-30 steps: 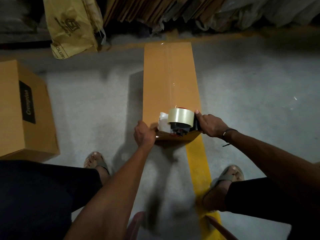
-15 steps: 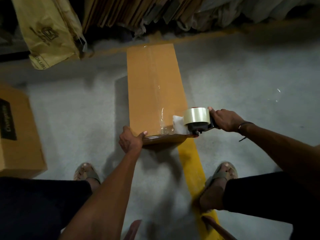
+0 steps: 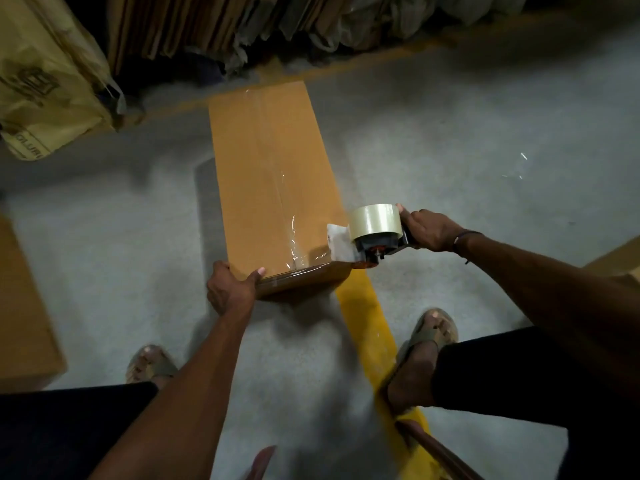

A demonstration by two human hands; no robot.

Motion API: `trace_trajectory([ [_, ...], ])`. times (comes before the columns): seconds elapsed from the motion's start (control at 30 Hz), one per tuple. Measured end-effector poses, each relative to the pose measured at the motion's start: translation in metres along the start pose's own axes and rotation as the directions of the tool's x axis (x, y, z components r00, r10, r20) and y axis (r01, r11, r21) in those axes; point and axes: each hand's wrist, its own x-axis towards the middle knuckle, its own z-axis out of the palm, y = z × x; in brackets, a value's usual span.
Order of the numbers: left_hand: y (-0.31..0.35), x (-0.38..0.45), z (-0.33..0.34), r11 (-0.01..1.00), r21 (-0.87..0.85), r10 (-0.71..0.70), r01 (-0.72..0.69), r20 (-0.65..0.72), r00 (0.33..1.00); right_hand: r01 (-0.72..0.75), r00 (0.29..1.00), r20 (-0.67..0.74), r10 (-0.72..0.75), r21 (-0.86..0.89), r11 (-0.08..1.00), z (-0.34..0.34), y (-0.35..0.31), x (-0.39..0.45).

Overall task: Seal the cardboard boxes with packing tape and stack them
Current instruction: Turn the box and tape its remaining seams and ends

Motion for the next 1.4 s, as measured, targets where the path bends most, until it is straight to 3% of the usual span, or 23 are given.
trace_trajectory([
  [0.33, 0.002, -0.002, -0.001, 1.0, 0.002, 0.004, -0.004, 0.008, 1.0, -0.05, 0.999, 0.003, 0.05, 0.015, 0.999, -0.004, 0.032, -0.007],
  [0.5, 0.01, -0.005, -0.001, 0.989, 0.147, -0.003, 0.0, 0.019, 1.0, -0.042, 0.999, 0.031, 0.043, -0.02, 0.999, 0.007, 0.022, 0.001],
  [0.6, 0.019, -0.013, 0.001, 0.956, 0.273, 0.125, -0.104, -0.061, 0.99, -0.031, 0.999, 0.043, 0.032, -0.033, 0.999, 0.009, 0.015, 0.006],
  [0.7, 0.047, -0.028, 0.011, 0.961, 0.082, 0.264, -0.263, 0.002, 0.965, -0.002, 0.997, 0.072, 0.005, -0.047, 0.999, 0.006, 0.012, 0.01],
  [0.73, 0.063, -0.034, 0.014, 0.97, -0.006, 0.242, -0.243, 0.09, 0.966, 0.011, 0.997, 0.073, -0.007, -0.055, 0.998, 0.005, 0.012, 0.012],
  [0.8, 0.102, -0.045, 0.019, 0.991, -0.122, 0.102, -0.063, 0.35, 0.931, 0.026, 0.996, 0.083, -0.02, -0.066, 0.997, 0.003, 0.012, 0.015],
  [0.87, 0.14, -0.059, 0.019, 0.967, -0.201, -0.001, 0.157, 0.612, 0.791, 0.033, 0.995, 0.095, -0.027, -0.064, 0.997, 0.002, 0.013, 0.018],
  [0.93, 0.169, -0.066, 0.025, 0.954, -0.197, 0.005, 0.227, 0.765, 0.644, 0.035, 0.994, 0.104, -0.028, -0.059, 0.998, 0.001, 0.013, 0.021],
  [1.0, 0.187, -0.07, 0.035, 0.966, -0.169, 0.016, 0.198, 0.798, 0.603, 0.04, 0.992, 0.122, -0.032, -0.064, 0.997, 0.0, 0.013, 0.025],
  [1.1, 0.194, -0.066, 0.052, 0.983, -0.092, -0.032, 0.159, 0.768, 0.639, 0.038, 0.989, 0.143, -0.029, -0.057, 0.998, -0.002, 0.011, 0.03],
  [1.27, 0.189, -0.062, 0.063, 0.943, -0.188, -0.049, 0.276, 0.739, 0.672, 0.009, 0.992, 0.127, -0.003, -0.047, 0.999, -0.004, 0.01, 0.03],
  [1.4, 0.184, -0.059, 0.066, 0.908, -0.249, -0.033, 0.338, 0.76, 0.649, 0.001, 0.995, 0.098, 0.004, -0.052, 0.999, 0.001, 0.009, 0.026],
])
